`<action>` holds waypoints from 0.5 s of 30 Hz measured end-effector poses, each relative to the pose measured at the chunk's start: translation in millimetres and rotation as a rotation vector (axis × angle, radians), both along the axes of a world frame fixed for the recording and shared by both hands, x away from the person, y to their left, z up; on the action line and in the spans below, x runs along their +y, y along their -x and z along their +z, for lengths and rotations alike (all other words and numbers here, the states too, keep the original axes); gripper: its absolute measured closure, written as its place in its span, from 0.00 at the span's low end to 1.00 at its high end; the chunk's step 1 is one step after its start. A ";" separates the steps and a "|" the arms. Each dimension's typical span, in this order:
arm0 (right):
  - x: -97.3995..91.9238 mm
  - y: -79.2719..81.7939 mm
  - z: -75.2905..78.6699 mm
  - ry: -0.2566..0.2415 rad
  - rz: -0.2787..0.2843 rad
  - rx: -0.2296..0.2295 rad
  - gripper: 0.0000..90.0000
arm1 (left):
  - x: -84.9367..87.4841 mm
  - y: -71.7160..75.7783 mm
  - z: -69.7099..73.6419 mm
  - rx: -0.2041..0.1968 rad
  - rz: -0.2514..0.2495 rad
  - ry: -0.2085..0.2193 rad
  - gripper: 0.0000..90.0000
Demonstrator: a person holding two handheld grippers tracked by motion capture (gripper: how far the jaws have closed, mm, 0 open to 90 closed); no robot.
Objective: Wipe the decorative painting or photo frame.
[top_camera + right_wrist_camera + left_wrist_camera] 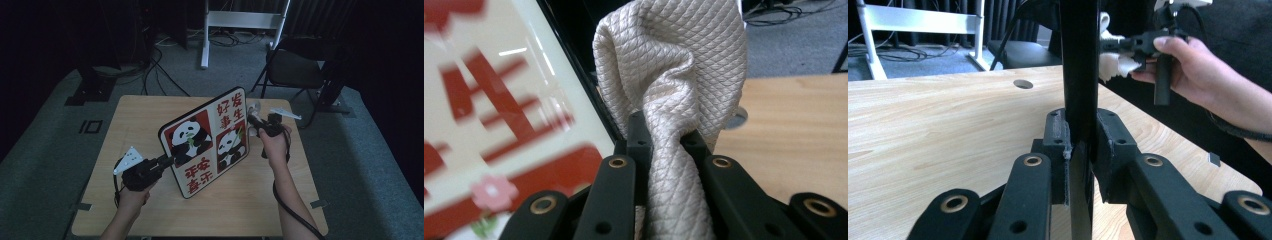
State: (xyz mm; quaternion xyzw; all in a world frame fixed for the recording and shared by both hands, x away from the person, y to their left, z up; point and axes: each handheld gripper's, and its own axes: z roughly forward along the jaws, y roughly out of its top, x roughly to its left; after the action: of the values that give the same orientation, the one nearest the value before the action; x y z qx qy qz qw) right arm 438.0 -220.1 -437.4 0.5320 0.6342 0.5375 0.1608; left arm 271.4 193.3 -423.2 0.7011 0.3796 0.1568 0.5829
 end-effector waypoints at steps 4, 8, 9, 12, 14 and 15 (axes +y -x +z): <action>-4.0 4.0 -14.3 -0.007 0.000 0.033 0.91 | -0.1 0.1 0.0 -0.001 0.002 0.000 0.87; -6.8 6.4 -25.6 0.001 0.001 0.059 0.91 | -0.1 0.1 -0.1 -0.003 0.000 -0.002 0.87; -7.3 7.3 -28.1 -0.001 0.000 0.064 0.91 | -0.1 0.1 -0.1 -0.003 0.001 -0.001 0.87; -8.7 10.4 -36.0 0.007 -0.003 0.077 0.91 | -0.1 0.0 0.0 -0.003 0.000 -0.002 0.87; -9.7 11.9 -42.1 0.017 -0.004 0.089 0.90 | 0.0 0.0 -0.1 -0.004 -0.001 -0.002 0.87; -10.3 12.9 -45.3 0.016 -0.006 0.095 0.91 | 0.0 0.0 -0.1 -0.004 0.000 -0.003 0.87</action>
State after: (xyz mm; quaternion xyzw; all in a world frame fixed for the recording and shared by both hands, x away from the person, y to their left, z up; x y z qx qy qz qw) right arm 425.1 -230.4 -482.7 0.5577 0.6436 0.5061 0.1363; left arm 271.3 193.3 -423.3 0.7017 0.3781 0.1585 0.5828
